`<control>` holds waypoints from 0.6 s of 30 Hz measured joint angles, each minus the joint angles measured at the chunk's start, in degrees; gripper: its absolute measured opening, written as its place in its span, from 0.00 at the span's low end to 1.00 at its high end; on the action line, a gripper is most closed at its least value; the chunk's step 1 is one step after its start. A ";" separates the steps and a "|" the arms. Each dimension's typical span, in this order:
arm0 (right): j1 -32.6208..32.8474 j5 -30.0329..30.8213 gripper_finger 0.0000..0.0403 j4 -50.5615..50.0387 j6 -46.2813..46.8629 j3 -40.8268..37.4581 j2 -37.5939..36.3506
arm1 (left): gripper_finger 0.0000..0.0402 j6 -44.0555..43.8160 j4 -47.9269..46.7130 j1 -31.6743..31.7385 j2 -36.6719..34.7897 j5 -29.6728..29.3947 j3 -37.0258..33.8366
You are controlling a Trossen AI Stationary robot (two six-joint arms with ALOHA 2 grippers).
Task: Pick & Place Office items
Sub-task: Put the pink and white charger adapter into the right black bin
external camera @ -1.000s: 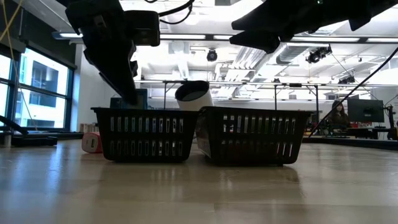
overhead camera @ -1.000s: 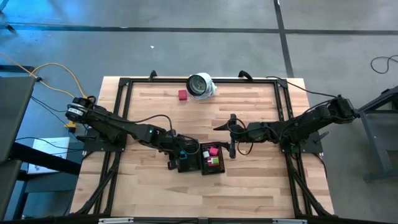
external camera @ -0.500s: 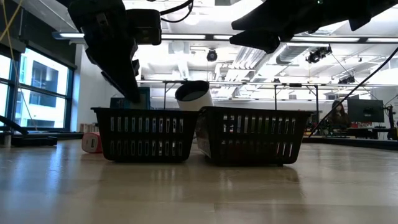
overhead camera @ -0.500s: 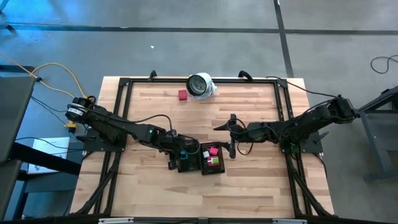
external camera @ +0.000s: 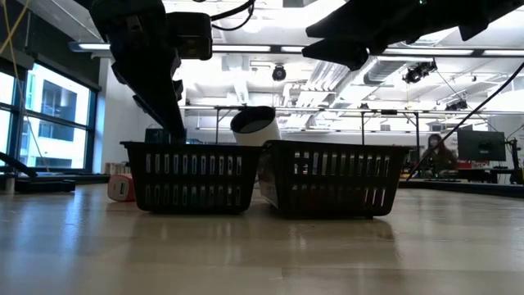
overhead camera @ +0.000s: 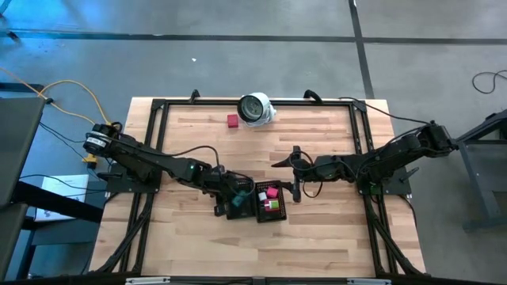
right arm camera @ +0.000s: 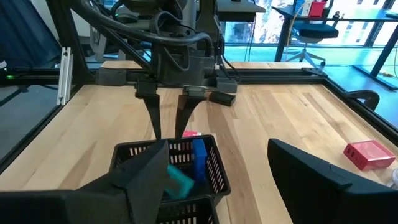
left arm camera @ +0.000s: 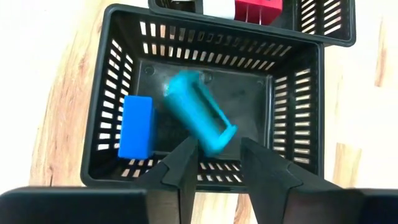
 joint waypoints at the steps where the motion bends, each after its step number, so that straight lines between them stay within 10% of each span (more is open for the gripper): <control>1: 0.00 0.00 0.65 -0.07 0.00 0.00 -0.02 | 0.29 0.00 0.02 0.00 0.00 -0.01 0.00; 18: -0.02 0.45 0.65 -0.64 -0.59 0.00 -0.02 | 0.29 8.85 0.40 -0.03 -10.50 -0.23 -0.07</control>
